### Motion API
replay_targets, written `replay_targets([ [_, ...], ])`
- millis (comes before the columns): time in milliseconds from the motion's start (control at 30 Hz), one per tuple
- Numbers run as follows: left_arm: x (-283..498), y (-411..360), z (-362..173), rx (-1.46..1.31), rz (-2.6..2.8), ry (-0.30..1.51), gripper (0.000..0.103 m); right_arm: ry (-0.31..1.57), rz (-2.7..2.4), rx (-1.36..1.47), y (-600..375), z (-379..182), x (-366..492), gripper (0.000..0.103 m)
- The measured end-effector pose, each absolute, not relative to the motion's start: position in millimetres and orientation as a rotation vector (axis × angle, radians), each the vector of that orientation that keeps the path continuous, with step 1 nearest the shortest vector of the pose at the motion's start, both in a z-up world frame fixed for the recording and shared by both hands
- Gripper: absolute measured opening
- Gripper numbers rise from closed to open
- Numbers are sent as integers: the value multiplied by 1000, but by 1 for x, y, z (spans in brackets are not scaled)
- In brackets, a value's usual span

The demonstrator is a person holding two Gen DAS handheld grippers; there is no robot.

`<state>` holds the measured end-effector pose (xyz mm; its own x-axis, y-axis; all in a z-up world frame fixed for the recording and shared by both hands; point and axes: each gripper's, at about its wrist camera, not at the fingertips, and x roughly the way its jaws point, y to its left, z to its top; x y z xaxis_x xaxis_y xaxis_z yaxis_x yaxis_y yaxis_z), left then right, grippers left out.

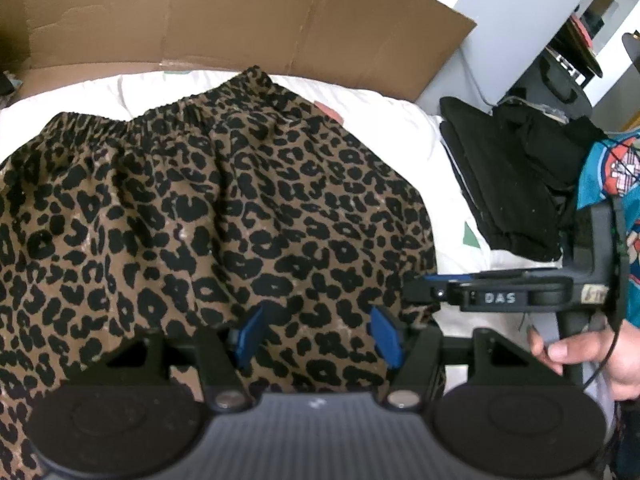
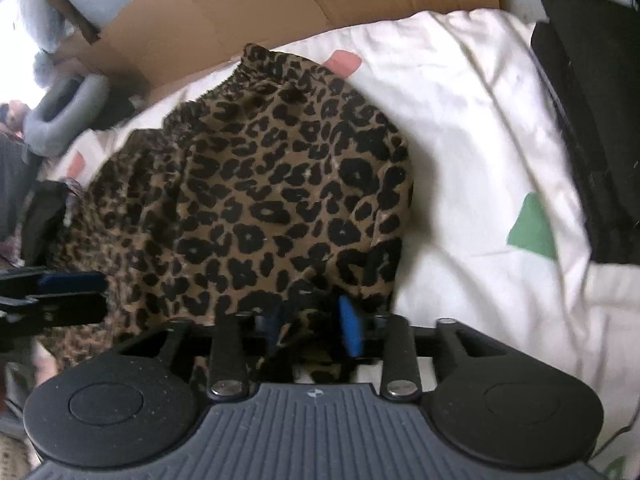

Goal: Fold clothes

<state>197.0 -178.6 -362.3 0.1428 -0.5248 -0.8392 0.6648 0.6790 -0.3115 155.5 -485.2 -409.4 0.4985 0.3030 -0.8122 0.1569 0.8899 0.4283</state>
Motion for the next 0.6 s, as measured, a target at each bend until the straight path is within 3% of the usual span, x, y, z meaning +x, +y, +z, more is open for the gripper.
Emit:
replay_targets([
  [167, 198, -178, -364, 144, -856, 1143, 62, 1046, 108, 502, -489, -397, 149, 52],
  [600, 197, -174, -366, 137, -846, 1147, 62, 909, 0, 527, -535, -361, 124, 52],
])
